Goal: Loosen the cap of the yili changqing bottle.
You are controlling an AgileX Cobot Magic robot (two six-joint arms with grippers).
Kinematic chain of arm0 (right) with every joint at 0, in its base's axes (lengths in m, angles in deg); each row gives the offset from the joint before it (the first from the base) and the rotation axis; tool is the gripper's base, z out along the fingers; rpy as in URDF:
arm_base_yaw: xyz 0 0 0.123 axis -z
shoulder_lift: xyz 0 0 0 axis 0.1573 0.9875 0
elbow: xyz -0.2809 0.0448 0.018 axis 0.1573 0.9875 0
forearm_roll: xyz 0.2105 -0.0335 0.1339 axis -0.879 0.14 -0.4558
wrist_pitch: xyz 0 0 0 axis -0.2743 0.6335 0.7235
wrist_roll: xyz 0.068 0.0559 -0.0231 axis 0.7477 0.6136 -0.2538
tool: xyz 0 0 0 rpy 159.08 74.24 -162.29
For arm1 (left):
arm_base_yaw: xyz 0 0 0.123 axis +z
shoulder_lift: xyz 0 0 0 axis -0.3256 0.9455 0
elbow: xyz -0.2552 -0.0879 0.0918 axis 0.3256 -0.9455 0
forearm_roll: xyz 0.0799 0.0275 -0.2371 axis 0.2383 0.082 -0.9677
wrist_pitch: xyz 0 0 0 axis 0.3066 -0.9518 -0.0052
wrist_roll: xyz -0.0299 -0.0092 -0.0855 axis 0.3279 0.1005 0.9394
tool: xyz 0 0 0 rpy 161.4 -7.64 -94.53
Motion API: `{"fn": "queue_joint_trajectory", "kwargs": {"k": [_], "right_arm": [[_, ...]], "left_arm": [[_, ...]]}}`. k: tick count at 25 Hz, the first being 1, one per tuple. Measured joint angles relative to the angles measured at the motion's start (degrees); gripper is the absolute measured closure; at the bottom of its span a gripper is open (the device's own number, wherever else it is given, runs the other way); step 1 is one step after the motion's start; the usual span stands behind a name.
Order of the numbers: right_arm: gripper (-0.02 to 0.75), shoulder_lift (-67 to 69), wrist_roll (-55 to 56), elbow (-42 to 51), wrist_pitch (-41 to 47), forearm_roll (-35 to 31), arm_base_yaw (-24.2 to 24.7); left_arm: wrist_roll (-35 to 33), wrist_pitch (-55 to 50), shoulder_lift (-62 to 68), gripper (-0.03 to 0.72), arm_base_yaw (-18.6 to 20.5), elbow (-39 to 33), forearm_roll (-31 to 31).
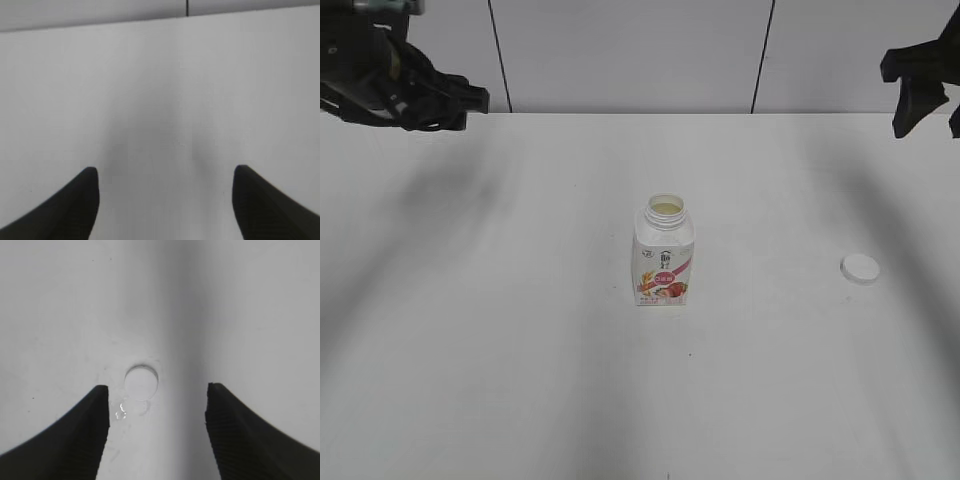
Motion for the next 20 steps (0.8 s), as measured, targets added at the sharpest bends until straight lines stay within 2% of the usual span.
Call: {"fn": "queue_joint_trajectory", "kwargs": {"k": [4,7,9,12,17,20], "right_arm": [[0.254,0.0,-0.05,0.0,1.98,0.39,0.0],[0.254,-0.01,-0.17,0.0,4.51,0.39,0.0],[0.254,-0.01,-0.17,0.0,6.14,0.39,0.0],[0.254,-0.01,-0.17,0.0,7.73,0.39,0.0],[0.254,-0.01,-0.17,-0.04,8.49,0.39,0.0],[0.254,-0.01,-0.26,-0.04,8.49,0.05,0.0]], "left_arm": [[-12.65,-1.59,0.0,0.182,-0.17,0.23,-17.0],[-21.34,-7.64,0.0,0.182,-0.24,2.41,-26.67],[-25.8,-13.05,0.0,0.182,-0.24,5.17,-30.6],[-27.98,-20.83,0.0,0.182,-0.24,9.3,-32.93],[-28.5,-34.43,0.0,0.183,-0.24,12.87,-33.08],[-28.52,-36.9,0.0,0.183,-0.24,13.28,-32.28]]}}
